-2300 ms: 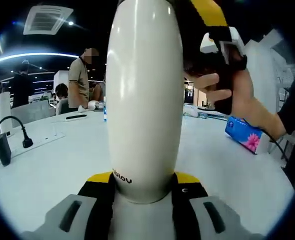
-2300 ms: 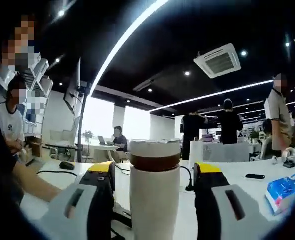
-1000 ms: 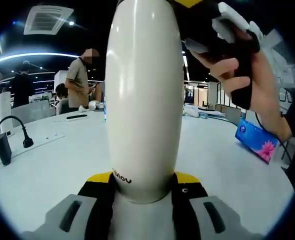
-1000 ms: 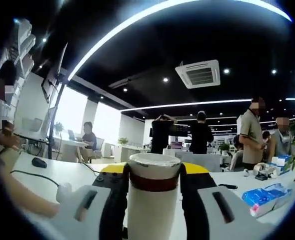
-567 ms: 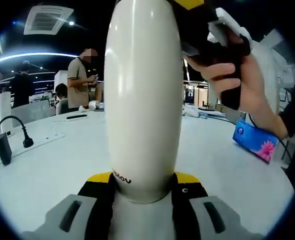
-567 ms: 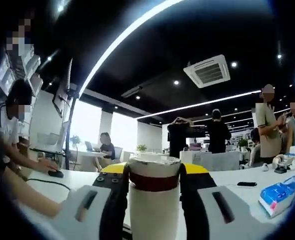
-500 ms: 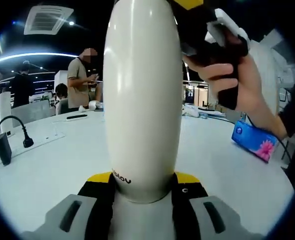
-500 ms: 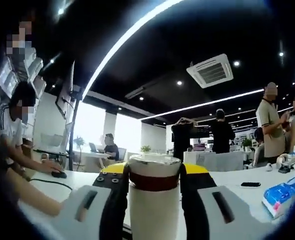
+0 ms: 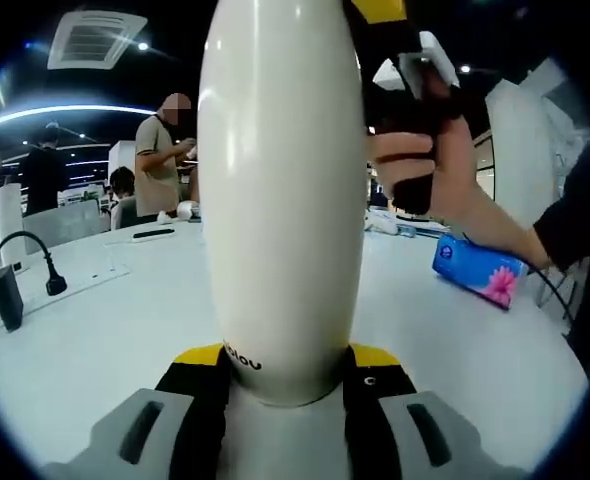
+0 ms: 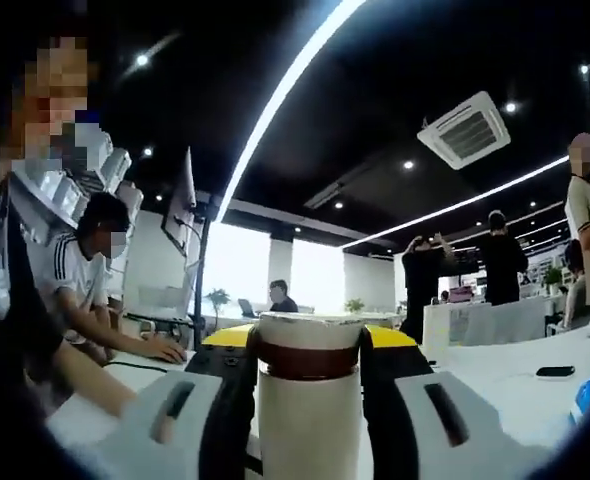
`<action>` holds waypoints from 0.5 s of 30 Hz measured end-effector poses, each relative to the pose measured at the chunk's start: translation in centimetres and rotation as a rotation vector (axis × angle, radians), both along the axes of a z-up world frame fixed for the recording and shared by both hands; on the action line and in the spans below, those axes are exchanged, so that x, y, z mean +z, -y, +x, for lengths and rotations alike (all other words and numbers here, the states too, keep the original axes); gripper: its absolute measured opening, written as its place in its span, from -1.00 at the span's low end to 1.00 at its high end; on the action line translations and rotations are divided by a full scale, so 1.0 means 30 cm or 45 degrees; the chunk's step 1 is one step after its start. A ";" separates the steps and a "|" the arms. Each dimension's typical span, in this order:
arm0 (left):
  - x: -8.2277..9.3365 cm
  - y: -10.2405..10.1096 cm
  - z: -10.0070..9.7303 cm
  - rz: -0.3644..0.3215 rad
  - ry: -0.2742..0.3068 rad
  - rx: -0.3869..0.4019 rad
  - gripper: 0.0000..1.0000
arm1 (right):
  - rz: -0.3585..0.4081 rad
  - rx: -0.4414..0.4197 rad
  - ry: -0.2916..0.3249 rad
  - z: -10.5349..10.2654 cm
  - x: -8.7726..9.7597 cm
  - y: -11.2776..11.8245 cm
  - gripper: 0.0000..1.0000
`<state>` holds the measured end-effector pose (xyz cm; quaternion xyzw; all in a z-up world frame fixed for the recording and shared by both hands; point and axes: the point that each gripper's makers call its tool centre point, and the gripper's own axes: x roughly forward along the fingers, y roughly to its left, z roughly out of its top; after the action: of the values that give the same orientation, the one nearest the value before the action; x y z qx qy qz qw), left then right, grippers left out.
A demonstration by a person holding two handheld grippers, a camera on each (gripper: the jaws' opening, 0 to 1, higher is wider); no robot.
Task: Grasp the water cup twist off the cup lid place the cup lid on the table
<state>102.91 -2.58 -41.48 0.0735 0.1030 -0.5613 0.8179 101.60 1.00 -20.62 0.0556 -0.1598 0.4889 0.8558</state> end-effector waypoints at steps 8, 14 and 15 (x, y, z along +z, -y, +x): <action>0.001 -0.001 -0.001 -0.001 0.001 -0.006 -0.07 | -0.016 0.143 0.028 0.004 -0.006 0.003 -0.13; 0.000 -0.001 0.005 -0.002 0.001 -0.010 -0.07 | -0.010 0.268 0.031 -0.006 -0.006 0.003 -0.13; 0.000 -0.001 0.006 -0.002 0.001 -0.011 -0.07 | -0.012 0.292 0.035 -0.009 -0.006 0.002 -0.13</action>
<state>103.11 -2.55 -41.47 0.0736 0.1020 -0.5648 0.8156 101.32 0.93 -20.80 0.0629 -0.1620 0.5850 0.7922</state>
